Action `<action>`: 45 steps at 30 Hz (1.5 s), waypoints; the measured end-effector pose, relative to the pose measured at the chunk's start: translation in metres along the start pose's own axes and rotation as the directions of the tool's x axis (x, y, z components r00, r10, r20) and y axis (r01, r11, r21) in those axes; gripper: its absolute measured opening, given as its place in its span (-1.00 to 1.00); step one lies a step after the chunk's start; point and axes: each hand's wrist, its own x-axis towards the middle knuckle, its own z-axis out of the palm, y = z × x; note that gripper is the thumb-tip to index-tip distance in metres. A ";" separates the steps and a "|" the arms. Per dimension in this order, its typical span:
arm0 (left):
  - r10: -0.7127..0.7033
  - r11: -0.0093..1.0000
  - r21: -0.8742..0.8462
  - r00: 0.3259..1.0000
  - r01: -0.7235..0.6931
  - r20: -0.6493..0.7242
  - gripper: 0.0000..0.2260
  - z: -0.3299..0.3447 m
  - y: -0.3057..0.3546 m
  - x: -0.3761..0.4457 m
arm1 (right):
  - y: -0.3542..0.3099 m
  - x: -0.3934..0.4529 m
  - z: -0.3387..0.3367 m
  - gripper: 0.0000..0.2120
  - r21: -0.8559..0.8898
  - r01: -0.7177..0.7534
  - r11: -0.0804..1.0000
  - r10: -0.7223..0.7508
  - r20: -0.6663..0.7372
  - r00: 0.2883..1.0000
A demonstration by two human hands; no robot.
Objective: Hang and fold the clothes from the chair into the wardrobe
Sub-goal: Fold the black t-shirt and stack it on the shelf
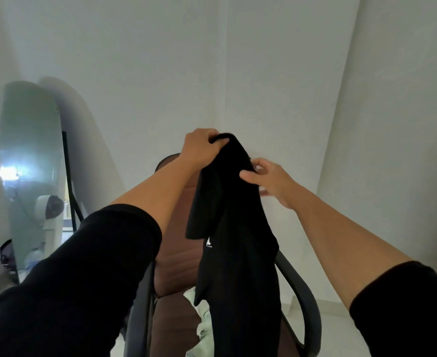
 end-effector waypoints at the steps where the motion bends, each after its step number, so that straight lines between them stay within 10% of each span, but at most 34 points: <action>1: -0.018 1.000 0.002 0.999 0.018 -0.051 -0.79 -0.002 0.001 0.005 | 0.009 -0.005 0.000 -0.68 -0.054 -0.043 0.998 0.046 0.054 0.997; 7: -0.112 0.990 -0.110 0.971 0.090 -0.213 -0.78 -0.019 0.003 0.023 | 0.062 -0.020 0.013 -0.74 -0.224 -0.195 0.955 0.236 0.176 0.956; 15: -0.205 0.978 -0.022 0.953 0.205 -0.225 -0.67 -0.043 -0.030 0.017 | 0.061 -0.010 -0.008 -0.97 -0.279 -0.208 0.937 0.167 -0.164 0.972; 25: -0.301 0.931 0.176 0.946 0.319 -0.121 -0.80 -0.061 -0.086 0.001 | 0.029 -0.002 -0.042 -0.77 -0.417 -0.199 0.887 0.060 -0.324 0.944; 34: -0.308 0.948 0.074 0.951 0.310 -0.044 -0.67 -0.055 -0.081 -0.008 | 0.003 0.007 -0.037 -0.78 -0.034 -0.205 0.978 0.168 -0.456 0.874; 38: -0.228 0.973 -0.044 0.974 0.228 0.007 -0.85 -0.038 -0.060 -0.013 | -0.018 0.009 -0.026 -0.70 0.332 -0.145 0.932 0.249 -0.295 0.923; 45: -0.152 0.954 -0.214 0.952 0.212 0.266 -0.73 -0.005 -0.014 -0.019 | -0.040 0.005 -0.012 -0.60 0.352 -0.125 0.928 0.155 -0.057 0.986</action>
